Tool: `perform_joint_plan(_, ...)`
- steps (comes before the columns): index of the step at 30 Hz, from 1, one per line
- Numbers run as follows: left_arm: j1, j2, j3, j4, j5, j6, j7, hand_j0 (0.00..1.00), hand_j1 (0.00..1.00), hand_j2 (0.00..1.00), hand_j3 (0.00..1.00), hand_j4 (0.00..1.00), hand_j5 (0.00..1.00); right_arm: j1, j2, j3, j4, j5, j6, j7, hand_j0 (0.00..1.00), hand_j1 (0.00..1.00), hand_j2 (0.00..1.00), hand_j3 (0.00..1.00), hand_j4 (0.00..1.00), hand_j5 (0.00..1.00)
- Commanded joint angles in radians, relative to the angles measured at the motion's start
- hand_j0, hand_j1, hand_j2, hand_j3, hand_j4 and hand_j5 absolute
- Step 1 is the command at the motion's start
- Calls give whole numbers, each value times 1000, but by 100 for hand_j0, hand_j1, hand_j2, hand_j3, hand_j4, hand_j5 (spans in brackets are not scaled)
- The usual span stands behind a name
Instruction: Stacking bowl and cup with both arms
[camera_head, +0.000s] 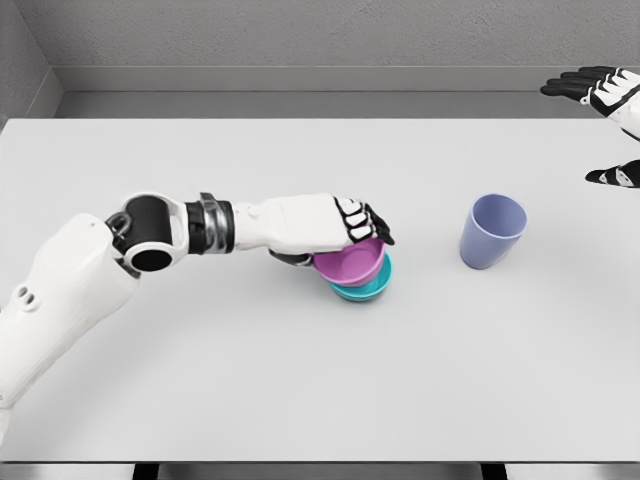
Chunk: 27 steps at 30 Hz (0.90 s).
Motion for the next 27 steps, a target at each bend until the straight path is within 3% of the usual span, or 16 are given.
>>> perform_joint_plan(1, 0, -5, -20, 0, 3, 4, 4, 37, 37, 37, 37, 37, 37, 0, -1, -1, 0, -6, 1, -1, 100, 100, 100, 100, 100, 100)
perform_joint_plan(13, -23, -26, -27, 25, -7, 4, 2, 42, 42, 42, 42, 42, 42, 2, -1, 1, -2, -6, 1, -1, 100, 100, 100, 100, 100, 100)
perform_joint_plan(15, -28, -25, -27, 26, -7, 4, 2, 54, 54, 54, 54, 54, 54, 2, -1, 1, -2, -6, 1, -1, 100, 100, 100, 100, 100, 100)
perform_joint_plan(17, -28, -25, -27, 26, -1, 4, 4, 94, 94, 94, 94, 94, 94, 2, -1, 1, -2, -6, 1, -1, 100, 100, 100, 100, 100, 100)
perform_joint_plan(19, -32, -25, -27, 33, -7, 4, -1, 100, 100, 100, 100, 100, 100, 2, -1, 1, -2, -6, 1, -1, 100, 100, 100, 100, 100, 100)
perform_joint_plan(27, -35, -14, -21, 33, -12, 4, -3, 100, 100, 100, 100, 100, 100, 2, -1, 1, -2, -6, 1, -1, 100, 100, 100, 100, 100, 100)
